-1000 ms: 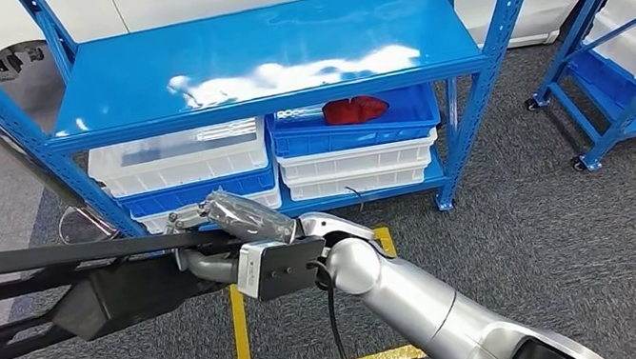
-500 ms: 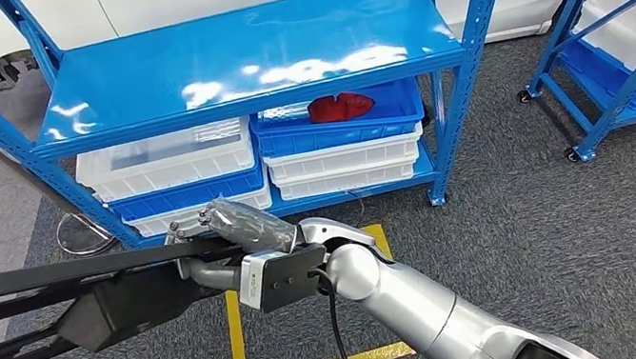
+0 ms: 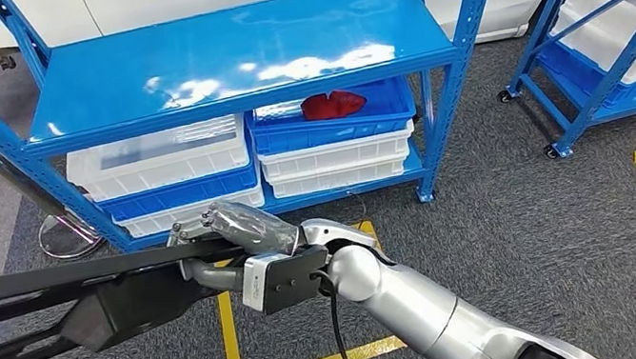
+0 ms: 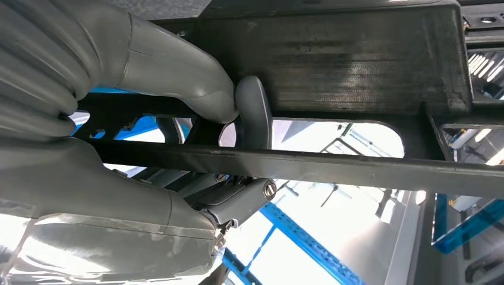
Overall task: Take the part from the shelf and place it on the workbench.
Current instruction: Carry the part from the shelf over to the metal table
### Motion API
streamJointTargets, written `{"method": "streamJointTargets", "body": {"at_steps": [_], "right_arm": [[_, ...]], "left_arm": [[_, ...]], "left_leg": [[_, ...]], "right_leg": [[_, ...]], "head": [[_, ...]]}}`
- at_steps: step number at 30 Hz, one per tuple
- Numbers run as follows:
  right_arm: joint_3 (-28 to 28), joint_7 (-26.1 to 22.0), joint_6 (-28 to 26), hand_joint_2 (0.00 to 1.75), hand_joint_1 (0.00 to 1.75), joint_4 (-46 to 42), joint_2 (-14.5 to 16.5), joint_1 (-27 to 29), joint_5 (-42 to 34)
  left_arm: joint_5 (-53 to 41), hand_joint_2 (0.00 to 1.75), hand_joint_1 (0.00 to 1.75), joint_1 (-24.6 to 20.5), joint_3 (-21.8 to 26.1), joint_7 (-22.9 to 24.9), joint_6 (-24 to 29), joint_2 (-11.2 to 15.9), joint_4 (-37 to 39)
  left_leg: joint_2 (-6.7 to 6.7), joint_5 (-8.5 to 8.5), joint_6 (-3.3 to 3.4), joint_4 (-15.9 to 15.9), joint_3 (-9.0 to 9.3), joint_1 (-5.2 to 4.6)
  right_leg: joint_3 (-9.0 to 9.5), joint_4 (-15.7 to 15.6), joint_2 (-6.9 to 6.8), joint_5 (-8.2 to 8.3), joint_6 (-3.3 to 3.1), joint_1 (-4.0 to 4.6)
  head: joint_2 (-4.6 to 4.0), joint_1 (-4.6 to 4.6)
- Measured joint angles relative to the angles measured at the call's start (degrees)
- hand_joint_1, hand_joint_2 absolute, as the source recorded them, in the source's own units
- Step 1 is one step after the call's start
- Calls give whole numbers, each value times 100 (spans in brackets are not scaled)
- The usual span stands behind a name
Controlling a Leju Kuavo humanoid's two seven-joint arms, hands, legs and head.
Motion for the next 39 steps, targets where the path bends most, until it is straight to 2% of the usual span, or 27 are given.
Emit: {"method": "streamJointTargets", "body": {"at_steps": [2, 3, 6, 8, 9, 11, 12, 13, 14, 15, 17, 19, 21, 22, 24, 25, 26, 27, 28, 29, 30, 31, 33, 34, 35, 37, 39], "right_arm": [[0, -5, -8, 175, 175, -1, 1, -9, 2], [0, -9, -17, 175, 175, -1, 2, -11, 3], [0, -22, -55, 175, 175, -1, 2, -5, 11], [0, -32, -72, 175, 175, -2, 3, -5, 16], [0, -38, -77, 175, 175, -2, 4, -3, 19], [0, -46, -81, 175, 175, -2, 4, 16, 26], [0, -49, -82, 175, 175, -2, 3, 36, 34], [0, -49, -83, 175, 175, -2, 2, 57, 43], [0, -48, -84, 175, 175, -3, 2, 73, 54], [-1, -48, -86, 175, 175, -7, 2, 83, 63], [-2, -48, -91, 175, 175, -22, 3, 86, 80], [-3, -46, -95, 175, 175, -36, 4, 89, 91], [-12, -44, -98, 175, 175, -48, -1, 99, 97], [-20, -42, -99, 175, 175, -55, -5, 104, 100], [-34, -38, -102, 175, 175, -69, -13, 107, 104], [-37, -36, -102, 175, 175, -74, -15, 110, 106], [-38, -29, -103, 175, 175, -78, -20, 117, 109], [-38, -20, -102, 175, 175, -81, -27, 129, 113], [-39, -10, -102, 175, 175, -81, -35, 142, 118], [-39, -2, -101, 175, 175, -81, -43, 152, 122], [-39, 3, -101, 175, 175, -83, -47, 157, 126], [-40, 4, -100, 175, 175, -90, -49, 157, 129], [-42, 4, -95, 175, 175, -107, -44, 148, 135], [-43, 3, -90, 175, 175, -113, -40, 145, 138], [-44, 3, -81, 175, 175, -115, -35, 142, 139], [-44, -2, -64, 175, 175, -116, -31, 141, 141], [-43, -12, -49, 175, 175, -114, -20, 126, 139]], "left_arm": [[-2, 175, 0, -7, 0, 0, -3, -9, 0], [-3, 175, 0, -8, 0, 0, -4, -11, 0], [-11, 175, 0, -10, -1, 3, -8, -13, 0], [-25, 175, 0, -19, -1, 5, -10, -14, 0], [-32, 175, 0, -22, -1, 7, -10, -14, 0], [-47, 175, 0, -18, -1, 13, -10, -14, 0], [-51, 175, 0, -14, -2, 20, -10, -14, 0], [-56, 175, 0, -12, -3, 26, -10, -14, 0], [-59, 175, 0, -12, -5, 31, -11, -14, 0], [-61, 175, 0, -15, -8, 35, -12, -14, 0], [-68, 175, 0, -21, -10, 40, -13, -12, 0], [-81, 175, 0, -23, -13, 49, -14, -9, 0], [-97, 175, 0, -36, -18, 56, -16, -13, 0], [-105, 175, 0, -47, -20, 58, -16, -18, 0], [-118, 175, 0, -59, -23, 59, -17, -27, 0], [-122, 175, 0, -56, -23, 61, -16, -27, 0], [-126, 175, 0, -48, -24, 63, -16, -27, 0], [-128, 175, 0, -41, -24, 66, -15, -27, 0], [-130, 175, 0, -37, -24, 69, -15, -27, 0], [-132, 175, 0, -38, -24, 72, -16, -27, 0], [-133, 175, 0, -43, -24, 75, -16, -28, 0], [-134, 175, 0, -49, -24, 77, -17, -28, 0], [-133, 175, 0, -56, -24, 78, -17, -28, 0], [-131, 175, 0, -57, -24, 78, -16, -28, 0], [-128, 175, 0, -56, -24, 77, -16, -28, 0], [-117, 175, 0, -55, -24, 69, -15, -28, 0], [-103, 175, 0, -49, -24, 52, -16, -28, 0]], "left_leg": [[47, -34, -39, 60, -14, -18], [71, -48, -65, 86, -25, -31], [153, -62, -148, 101, -39, -41], [96, -199, -214, 240, -87, -24], [36, -357, -245, 466, -175, -14], [-50, -743, -286, 1200, -469, 1], [-62, -861, -294, 1534, -608, 5], [-68, -877, -292, 1700, -674, 6], [-78, -776, -281, 1635, -632, 6], [-116, -582, -261, 1340, -487, 6], [-368, -223, -197, 536, -108, 11], [-567, -119, -140, 120, 73, 4], [-501, -120, -101, 45, 93, 1], [-431, -101, -76, -5, 108, 10], [-278, -46, -15, -106, 140, 31], [-198, -34, 6, -125, 144, 24], [-121, -32, 20, -124, 136, 15], [-41, -34, 23, -116, 125, 7], [37, -37, 24, -103, 115, 3], [111, -43, 21, -88, 105, 1], [181, -52, 13, -67, 99, 0], [243, -69, -1, -41, 96, -3], [344, -111, -47, 14, 86, -36], [389, -127, -72, 34, 84, -54], [437, -134, -97, 40, 85, -65], [490, -160, -155, 49, 96, -52], [276, -348, -223, 268, 19, -22]], "right_leg": [[385, -750, -147, 263, -48, 21], [485, -965, -185, 316, -79, 37], [483, -1057, -96, 351, -174, 62], [477, -1085, -22, 390, -236, 34], [476, -1096, 15, 407, -260, 18], [463, -1096, 100, 421, -280, 17], [458, -1094, 151, 425, -283, 20], [456, -1092, 207, 430, -282, 22], [458, -1090, 272, 434, -278, 22], [464, -1089, 340, 439, -271, 22], [463, -1092, 469, 456, -244, 15], [416, -1097, 590, 494, -179, -14], [363, -1120, 701, 545, -90, -30], [347, -1117, 658, 543, -56, -21], [223, -866, 377, 361, -6, 12], [83, -558, 204, 179, 10, 12], [-94, -175, 106, -15, 29, 7], [-256, 181, 69, -160, 47, -2], [-343, 393, 51, -212, 61, -8], [-317, 385, 34, -157, 69, -11], [-171, 148, 1, -13, 68, -11], [62, -249, -96, 161, 53, -2], [432, -924, -339, 352, -32, 50], [504, -1078, -412, 370, -82, 74], [501, -1107, -401, 357, -128, 94], [482, -1131, -269, 394, -194, 82], [475, -1164, -150, 434, -257, 50]], "head": [[1, -2], [0, -4], [0, -5], [0, -9], [0, -10], [0, -12], [0, -12], [-1, -12], [-1, -12], [-1, -12], [-1, -2], [0, 6], [1, 6], [2, 10], [1, 36], [1, 49], [0, 59], [0, 60], [0, 60], [0, 60], [1, 61], [1, 61], [0, 58], [1, 56], [0, 55], [1, 55], [2, 52]]}}
